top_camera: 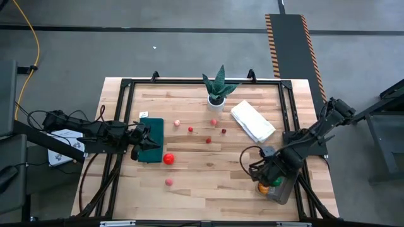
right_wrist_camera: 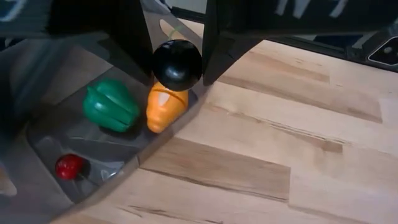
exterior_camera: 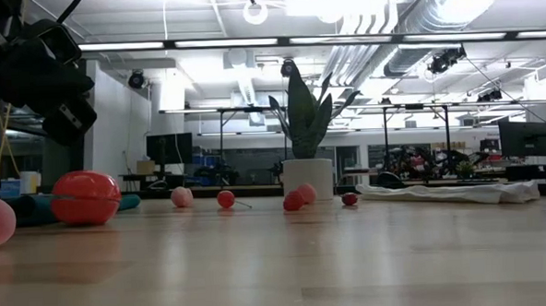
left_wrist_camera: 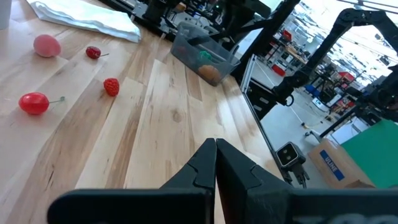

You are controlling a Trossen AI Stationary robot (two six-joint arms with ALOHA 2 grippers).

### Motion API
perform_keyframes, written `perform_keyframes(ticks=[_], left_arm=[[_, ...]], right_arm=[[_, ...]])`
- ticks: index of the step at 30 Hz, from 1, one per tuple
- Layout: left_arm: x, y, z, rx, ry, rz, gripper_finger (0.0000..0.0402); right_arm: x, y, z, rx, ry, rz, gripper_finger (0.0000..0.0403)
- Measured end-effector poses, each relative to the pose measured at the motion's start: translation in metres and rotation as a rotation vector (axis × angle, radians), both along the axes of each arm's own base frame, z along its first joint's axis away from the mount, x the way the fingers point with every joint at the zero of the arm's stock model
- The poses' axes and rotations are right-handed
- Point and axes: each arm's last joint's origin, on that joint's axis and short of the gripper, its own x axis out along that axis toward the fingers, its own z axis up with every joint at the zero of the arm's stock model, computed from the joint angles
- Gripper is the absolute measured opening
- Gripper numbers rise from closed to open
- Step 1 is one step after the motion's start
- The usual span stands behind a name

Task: Pick and placing Produce into tupperware
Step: Put the black cherry into the black bin

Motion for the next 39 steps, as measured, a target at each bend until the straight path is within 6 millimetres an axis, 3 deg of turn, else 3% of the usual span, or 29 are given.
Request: perform_keyframes(ticks=[22,39], left_arm=[[0.000,0.000,0.000,-0.003,0.000,0.001,0.0001],[0.000,0.000,0.000,-0.026,0.003,0.005,0.0001]], right_arm=[[-0.040,0.039,0.000,0.024,0.029,-0.053,0.0099],[-0.040,0.043,-0.002,-0.010,-0.018,-0.042,0.0099]])
